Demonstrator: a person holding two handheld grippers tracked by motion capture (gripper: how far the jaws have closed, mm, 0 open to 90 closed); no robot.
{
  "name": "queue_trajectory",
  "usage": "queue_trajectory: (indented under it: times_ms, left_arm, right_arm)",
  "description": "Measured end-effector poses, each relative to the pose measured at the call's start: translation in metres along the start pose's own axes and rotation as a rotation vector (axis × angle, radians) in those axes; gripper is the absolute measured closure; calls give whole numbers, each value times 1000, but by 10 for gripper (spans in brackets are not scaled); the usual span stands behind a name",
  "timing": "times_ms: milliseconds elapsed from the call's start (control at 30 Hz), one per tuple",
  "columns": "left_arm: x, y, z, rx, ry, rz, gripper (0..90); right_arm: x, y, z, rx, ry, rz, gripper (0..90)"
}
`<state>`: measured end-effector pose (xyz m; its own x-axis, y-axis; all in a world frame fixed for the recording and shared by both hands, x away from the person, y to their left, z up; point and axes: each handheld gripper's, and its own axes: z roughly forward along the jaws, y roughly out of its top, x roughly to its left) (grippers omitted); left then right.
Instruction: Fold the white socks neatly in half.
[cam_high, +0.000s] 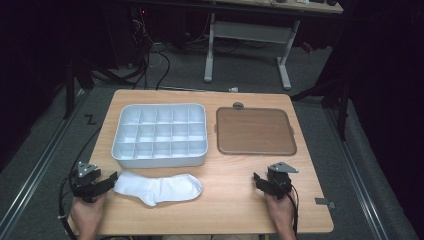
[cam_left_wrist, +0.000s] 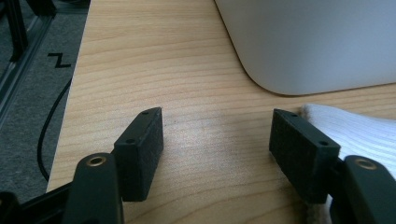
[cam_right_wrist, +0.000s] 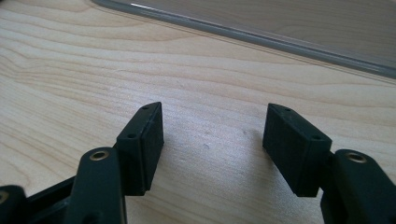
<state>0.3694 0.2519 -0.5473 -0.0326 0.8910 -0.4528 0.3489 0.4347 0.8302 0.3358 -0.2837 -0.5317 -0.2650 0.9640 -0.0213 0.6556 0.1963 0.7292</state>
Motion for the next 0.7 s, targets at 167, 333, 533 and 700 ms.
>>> queue_trajectory:
  times_ms: [167,333,533,700]
  left_arm:
    - [0,0,0,-1,2,2,358]
    - [0,0,0,0,0,-1,356]
    - [1,1,0,2,-7,-17,353]
    - [1,1,-1,3,-7,-17,350]
  right_arm:
    - [0,0,0,0,0,0,386]
    - [0,0,0,0,0,0,385]
    - [0,0,0,0,0,0,386]
    - [0,0,0,0,1,0,386]
